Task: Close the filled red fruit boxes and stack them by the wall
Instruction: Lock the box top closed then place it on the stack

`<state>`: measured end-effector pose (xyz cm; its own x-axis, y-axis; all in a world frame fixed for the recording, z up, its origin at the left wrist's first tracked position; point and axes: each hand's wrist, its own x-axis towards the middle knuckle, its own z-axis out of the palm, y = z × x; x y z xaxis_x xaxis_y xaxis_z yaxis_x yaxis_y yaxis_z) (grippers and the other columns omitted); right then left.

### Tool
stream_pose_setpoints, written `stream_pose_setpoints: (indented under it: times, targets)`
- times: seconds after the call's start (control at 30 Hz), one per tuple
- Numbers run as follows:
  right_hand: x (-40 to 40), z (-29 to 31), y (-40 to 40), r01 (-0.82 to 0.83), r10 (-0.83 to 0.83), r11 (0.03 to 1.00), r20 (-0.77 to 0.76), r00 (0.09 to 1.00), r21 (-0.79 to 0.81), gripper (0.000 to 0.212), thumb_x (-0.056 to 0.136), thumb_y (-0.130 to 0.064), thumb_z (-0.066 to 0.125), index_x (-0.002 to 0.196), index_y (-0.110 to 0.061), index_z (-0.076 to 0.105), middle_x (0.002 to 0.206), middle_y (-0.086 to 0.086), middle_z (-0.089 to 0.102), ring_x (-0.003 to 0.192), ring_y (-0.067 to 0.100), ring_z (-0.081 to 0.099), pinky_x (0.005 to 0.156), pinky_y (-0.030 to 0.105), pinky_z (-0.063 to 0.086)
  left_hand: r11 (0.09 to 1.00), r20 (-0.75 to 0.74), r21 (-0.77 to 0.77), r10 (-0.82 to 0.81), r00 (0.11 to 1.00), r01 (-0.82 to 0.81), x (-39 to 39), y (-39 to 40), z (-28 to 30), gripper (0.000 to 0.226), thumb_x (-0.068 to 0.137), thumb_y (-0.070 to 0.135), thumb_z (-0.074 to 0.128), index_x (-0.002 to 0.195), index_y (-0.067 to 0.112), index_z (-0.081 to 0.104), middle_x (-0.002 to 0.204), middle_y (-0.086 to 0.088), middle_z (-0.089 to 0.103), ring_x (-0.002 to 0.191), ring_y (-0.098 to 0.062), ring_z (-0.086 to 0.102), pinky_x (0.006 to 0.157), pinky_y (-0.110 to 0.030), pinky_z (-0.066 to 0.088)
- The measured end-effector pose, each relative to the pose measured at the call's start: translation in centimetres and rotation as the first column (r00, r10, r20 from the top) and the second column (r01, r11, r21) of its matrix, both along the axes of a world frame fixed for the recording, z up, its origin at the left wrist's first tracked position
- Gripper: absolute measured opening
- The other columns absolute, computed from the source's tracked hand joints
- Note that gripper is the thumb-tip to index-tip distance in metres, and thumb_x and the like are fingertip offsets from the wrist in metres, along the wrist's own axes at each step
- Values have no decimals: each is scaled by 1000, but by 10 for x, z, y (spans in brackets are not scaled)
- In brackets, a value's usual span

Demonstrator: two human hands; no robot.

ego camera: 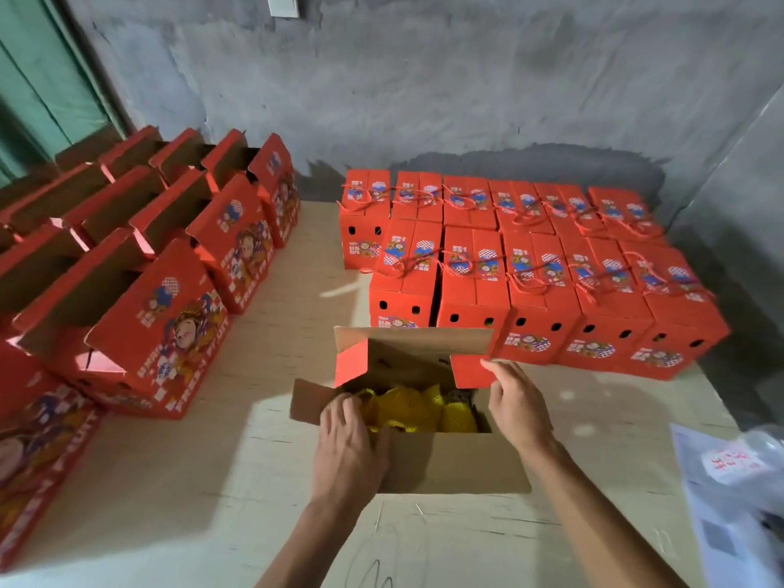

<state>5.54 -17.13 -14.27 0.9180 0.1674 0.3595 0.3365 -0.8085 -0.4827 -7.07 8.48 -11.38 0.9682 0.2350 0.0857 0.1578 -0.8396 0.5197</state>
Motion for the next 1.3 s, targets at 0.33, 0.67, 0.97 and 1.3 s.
stream_pose_setpoints:
  times: [0.33, 0.67, 0.97, 1.3]
  targets:
    - [-7, -16, 5, 137, -132, 982, -48, 990, 128, 46, 106, -17, 52, 149, -10, 41, 134, 10, 65, 104, 25, 71, 69, 32, 58, 991, -96, -127, -51, 994, 38, 52, 33, 7, 42, 105, 17, 47, 147, 18, 50, 153, -5, 45, 136, -30, 48, 103, -43, 43]
    - [-6, -16, -5, 10, 9, 977, -90, 996, 212, 45, 89, 10, 64, 123, -18, 54, 139, -2, 61, 116, 25, 68, 81, 37, 62, 951, 143, -289, 160, 977, -114, 53, 47, -9, 10, 94, 22, 73, 102, 18, 75, 100, 1, 59, 89, -23, 61, 72, -39, 53]
    - [-2, -2, -14, -124, 107, 992, -348, 932, -28, 81, 76, -78, 69, 129, -28, 34, 156, -9, 38, 112, 16, 64, 80, 37, 55, 984, 54, 172, 27, 998, -36, 62, 43, -16, 74, 69, 57, 82, 122, 15, 53, 131, -9, 49, 123, -33, 47, 102, -45, 42]
    - [10, 6, 6, -3, -55, 913, -129, 990, -409, 70, 81, -85, 46, 109, -22, 35, 104, -4, 45, 66, 16, 57, 48, 33, 54, 963, -170, 73, -244, 955, 259, 119, 40, -7, 80, 77, 70, 73, 137, 28, 41, 146, -3, 40, 138, -28, 29, 106, -51, 47]
